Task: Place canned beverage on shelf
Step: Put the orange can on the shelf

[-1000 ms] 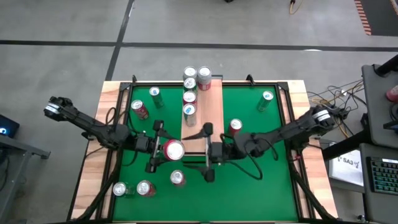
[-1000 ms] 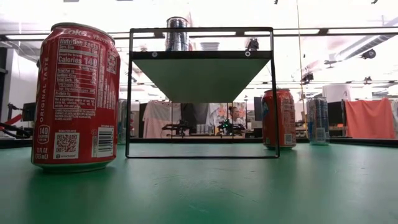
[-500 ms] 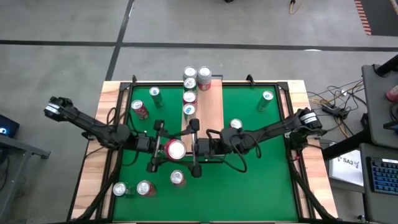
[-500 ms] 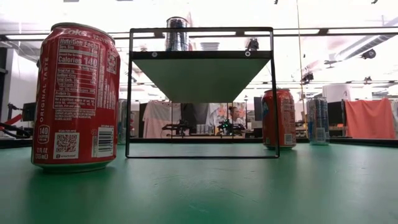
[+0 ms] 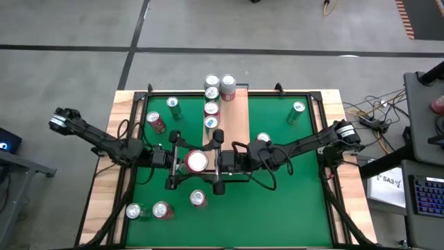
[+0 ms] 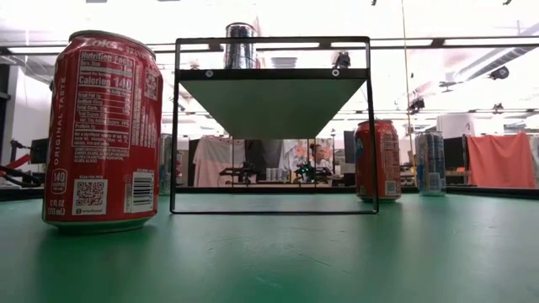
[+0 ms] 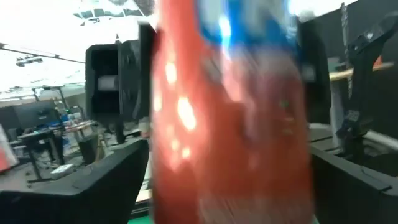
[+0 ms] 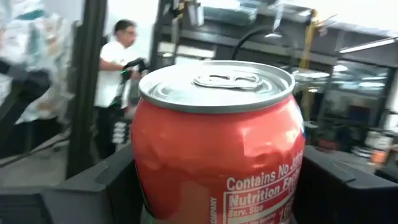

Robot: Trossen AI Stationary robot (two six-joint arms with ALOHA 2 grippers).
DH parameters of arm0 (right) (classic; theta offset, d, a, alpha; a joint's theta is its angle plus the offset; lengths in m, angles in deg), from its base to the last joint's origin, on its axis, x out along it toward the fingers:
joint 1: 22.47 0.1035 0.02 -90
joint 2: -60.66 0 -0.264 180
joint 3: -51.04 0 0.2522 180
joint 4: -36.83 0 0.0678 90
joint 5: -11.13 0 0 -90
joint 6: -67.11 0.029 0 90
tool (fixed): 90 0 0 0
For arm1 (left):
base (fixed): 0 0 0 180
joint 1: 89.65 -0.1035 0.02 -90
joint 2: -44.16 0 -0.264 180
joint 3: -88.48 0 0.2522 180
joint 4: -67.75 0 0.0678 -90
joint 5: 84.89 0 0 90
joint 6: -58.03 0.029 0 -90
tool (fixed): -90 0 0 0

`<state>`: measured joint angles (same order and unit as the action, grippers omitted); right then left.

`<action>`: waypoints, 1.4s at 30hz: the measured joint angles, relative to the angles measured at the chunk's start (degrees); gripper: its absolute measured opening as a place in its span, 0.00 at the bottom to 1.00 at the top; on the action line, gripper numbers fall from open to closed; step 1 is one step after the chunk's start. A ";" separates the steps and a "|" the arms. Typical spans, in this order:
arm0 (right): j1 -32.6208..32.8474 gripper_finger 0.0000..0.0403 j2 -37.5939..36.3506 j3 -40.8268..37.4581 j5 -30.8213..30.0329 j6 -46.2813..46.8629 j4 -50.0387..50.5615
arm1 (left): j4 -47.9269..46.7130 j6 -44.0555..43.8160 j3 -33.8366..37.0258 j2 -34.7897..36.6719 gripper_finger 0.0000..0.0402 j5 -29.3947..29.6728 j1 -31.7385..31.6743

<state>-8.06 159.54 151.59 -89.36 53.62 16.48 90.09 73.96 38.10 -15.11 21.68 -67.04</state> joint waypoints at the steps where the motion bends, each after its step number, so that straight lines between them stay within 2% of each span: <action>1: -0.04 0.71 -0.55 0.13 -1.31 -0.21 -0.06 | -0.49 0.94 0.00 0.40 0.92 0.76 0.00; 6: -0.43 0.71 -4.37 1.09 -10.89 -0.56 2.67 | -4.18 8.33 0.00 3.80 0.93 12.49 -0.38; 8: -0.51 0.71 -6.26 1.11 -17.18 -0.46 5.15 | -7.04 10.55 0.00 5.52 0.93 14.11 -1.00; 12: -1.08 0.71 -10.02 1.11 -33.27 0.64 12.67 | -13.63 12.07 -0.02 9.92 0.92 13.90 -3.86; 14: -1.87 0.71 -11.31 1.10 -39.65 3.74 18.12 | -18.08 11.91 -0.02 12.15 0.91 11.64 -5.71; 18: -4.09 0.71 -12.59 0.54 -45.25 14.89 31.44 | -24.69 10.42 -0.02 16.26 0.89 4.33 -9.17; 22: -6.31 0.71 -12.62 -0.63 -49.65 27.87 43.33 | -27.65 9.94 1.67 20.38 0.87 3.54 -10.34; 25: -8.06 0.71 -12.64 -3.59 -51.04 35.56 46.91 | -27.39 9.94 5.35 24.07 0.85 3.33 -10.29; 28: -9.00 0.71 -12.86 -7.79 -51.25 40.14 47.42 | -24.68 10.65 8.34 26.78 0.84 3.39 -10.37; 34: -9.97 0.71 -13.52 -16.94 -53.81 47.13 43.75 | -25.07 14.47 9.36 31.31 0.83 3.42 -10.45; 38: -10.02 0.71 -13.21 -23.75 -53.96 44.55 30.00 | -25.19 16.57 9.40 32.81 0.83 3.44 -10.54; 42: -10.02 0.71 -13.21 -28.93 -51.61 34.76 12.60 | -25.17 17.77 9.40 33.61 0.83 3.51 -10.54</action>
<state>-18.08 146.33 122.66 -140.97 88.37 29.08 64.92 91.73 47.50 18.50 25.19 -77.57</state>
